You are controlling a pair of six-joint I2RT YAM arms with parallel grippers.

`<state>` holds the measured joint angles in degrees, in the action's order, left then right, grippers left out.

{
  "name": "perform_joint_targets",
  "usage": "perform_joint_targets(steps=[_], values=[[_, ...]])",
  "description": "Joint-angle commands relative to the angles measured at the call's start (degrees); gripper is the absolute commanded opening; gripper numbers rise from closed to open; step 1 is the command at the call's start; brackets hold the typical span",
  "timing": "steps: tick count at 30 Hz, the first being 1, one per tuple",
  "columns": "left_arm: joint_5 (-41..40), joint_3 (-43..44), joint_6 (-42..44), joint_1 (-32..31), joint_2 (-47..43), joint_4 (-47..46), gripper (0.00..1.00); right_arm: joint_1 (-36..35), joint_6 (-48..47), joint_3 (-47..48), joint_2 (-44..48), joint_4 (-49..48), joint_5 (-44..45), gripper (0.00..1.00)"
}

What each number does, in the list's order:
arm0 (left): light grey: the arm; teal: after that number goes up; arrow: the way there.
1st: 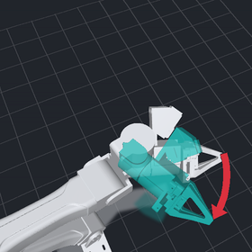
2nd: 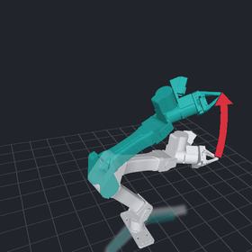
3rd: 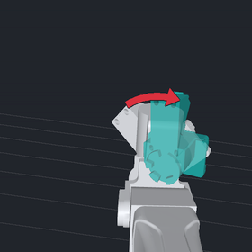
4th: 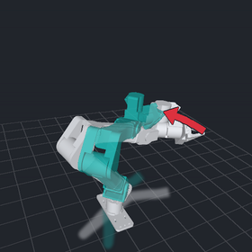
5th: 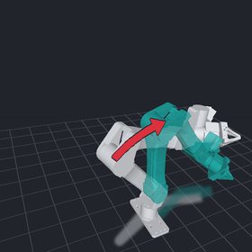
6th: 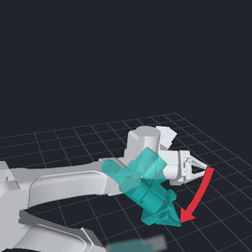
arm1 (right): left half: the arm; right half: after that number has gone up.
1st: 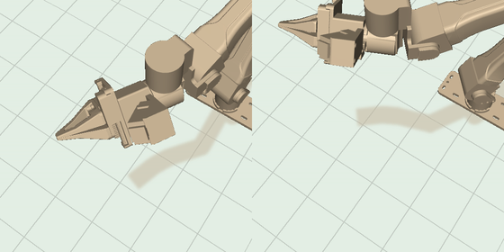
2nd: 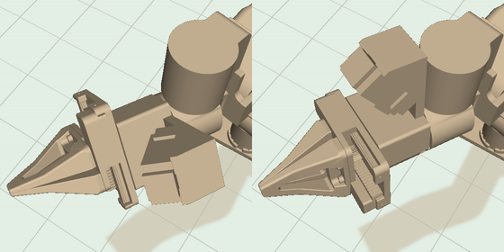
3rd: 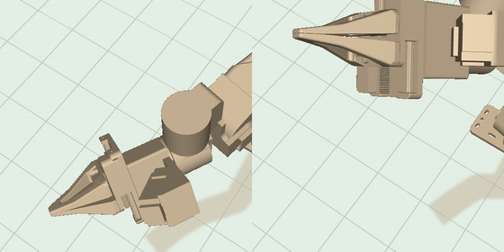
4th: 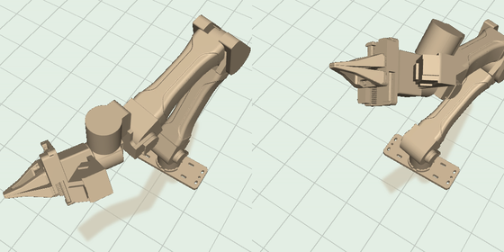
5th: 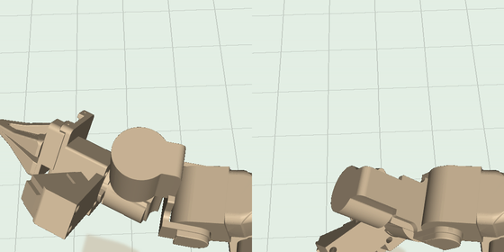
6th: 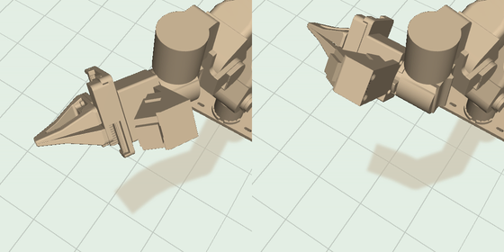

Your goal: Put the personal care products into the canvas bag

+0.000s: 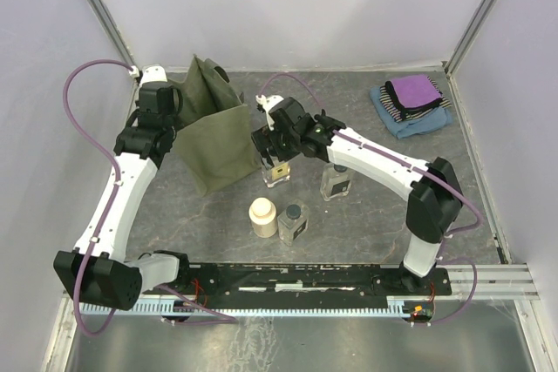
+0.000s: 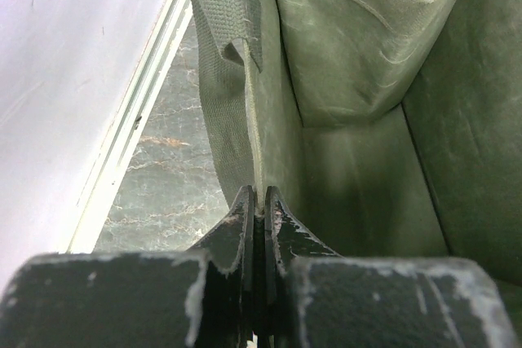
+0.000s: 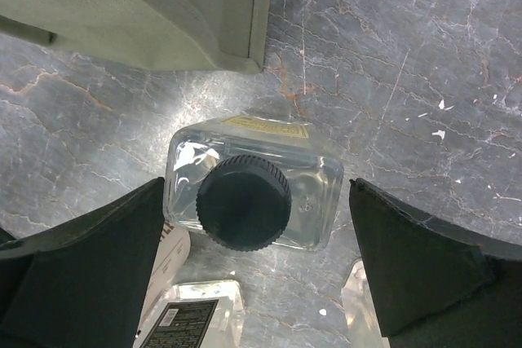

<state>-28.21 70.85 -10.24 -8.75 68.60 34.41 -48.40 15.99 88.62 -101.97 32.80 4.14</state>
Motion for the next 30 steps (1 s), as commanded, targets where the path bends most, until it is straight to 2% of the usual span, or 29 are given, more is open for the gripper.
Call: perform_joint_targets(steps=[1,12,14,16,20,23,25,28,30], values=[[-1.51,0.25,1.48,0.00,-1.64,-2.08,0.03,-0.43,-1.57,2.84,-1.11,0.05,3.15,1.00],[-0.83,0.00,1.74,0.03,-2.00,-2.43,0.03,-1.14,-0.60,2.94,-4.42,-1.53,2.70,1.00],[-0.84,-0.22,1.76,0.04,-2.21,-2.43,0.03,-1.17,-1.11,3.13,-4.62,-1.51,2.95,0.96],[-0.83,-0.27,1.76,0.03,-2.39,-2.47,0.03,-1.25,-1.73,3.44,-4.87,-1.44,3.06,0.88],[-0.47,-0.38,1.72,0.01,-2.27,-2.53,0.03,-1.25,-2.57,3.84,-5.16,-1.32,2.77,0.67],[0.43,-0.57,1.56,-0.03,-2.37,-2.52,0.03,-1.26,-2.86,4.03,-5.03,-0.85,2.43,0.45],[1.28,-1.26,1.50,0.02,-2.69,-3.02,0.03,-1.26,-3.44,5.09,-4.80,0.78,3.07,0.27],[2.27,-2.99,1.18,-0.02,-3.94,-4.60,0.03,-1.26,-5.15,7.95,-3.58,5.21,7.69,0.02],[2.43,-4.36,0.94,-0.03,-4.88,-5.25,0.03,-1.26,-6.37,10.30,-2.22,8.05,11.43,0.00]])
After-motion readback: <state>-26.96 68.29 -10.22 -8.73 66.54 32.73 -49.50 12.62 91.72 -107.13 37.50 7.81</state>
